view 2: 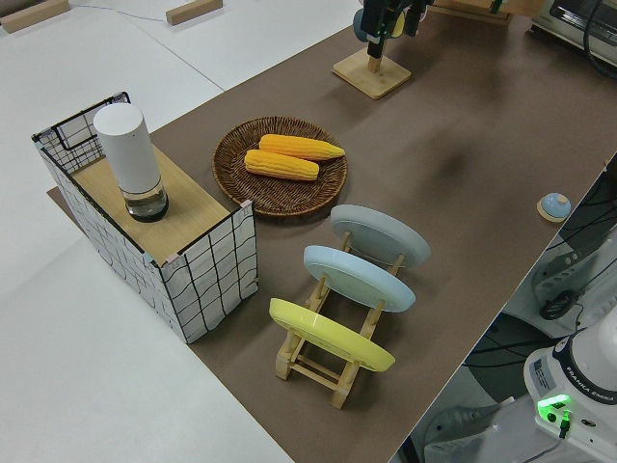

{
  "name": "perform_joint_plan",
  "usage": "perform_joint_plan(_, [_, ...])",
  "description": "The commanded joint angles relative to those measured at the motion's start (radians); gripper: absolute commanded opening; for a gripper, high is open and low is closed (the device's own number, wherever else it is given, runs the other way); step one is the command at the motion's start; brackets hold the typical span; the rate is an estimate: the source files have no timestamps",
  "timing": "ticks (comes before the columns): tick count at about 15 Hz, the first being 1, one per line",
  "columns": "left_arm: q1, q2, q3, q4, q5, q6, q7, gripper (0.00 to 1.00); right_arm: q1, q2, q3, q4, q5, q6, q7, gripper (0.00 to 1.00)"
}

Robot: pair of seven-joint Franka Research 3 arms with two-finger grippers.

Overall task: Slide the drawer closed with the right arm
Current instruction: 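Swing the right arm to the drawer front and push it away from the robot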

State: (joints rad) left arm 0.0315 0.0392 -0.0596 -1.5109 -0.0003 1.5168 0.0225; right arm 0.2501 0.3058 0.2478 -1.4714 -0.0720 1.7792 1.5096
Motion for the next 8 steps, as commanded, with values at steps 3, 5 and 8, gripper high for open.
perform_joint_plan(3, [0.004, 0.011, -0.006, 0.026, 0.017, -0.020, 0.010, 0.99, -0.006, 0.027, -0.016, -0.009, -0.058, 0.040, 0.015, 0.000])
perform_joint_plan(5, [0.004, 0.011, -0.006, 0.026, 0.017, -0.020, 0.010, 0.99, -0.018, 0.030, -0.025, -0.009, -0.065, 0.058, -0.002, 0.000])
perform_joint_plan(8, [0.004, 0.011, -0.006, 0.024, 0.017, -0.020, 0.010, 0.99, -0.028, 0.044, -0.042, -0.006, -0.061, 0.063, -0.043, 0.000])
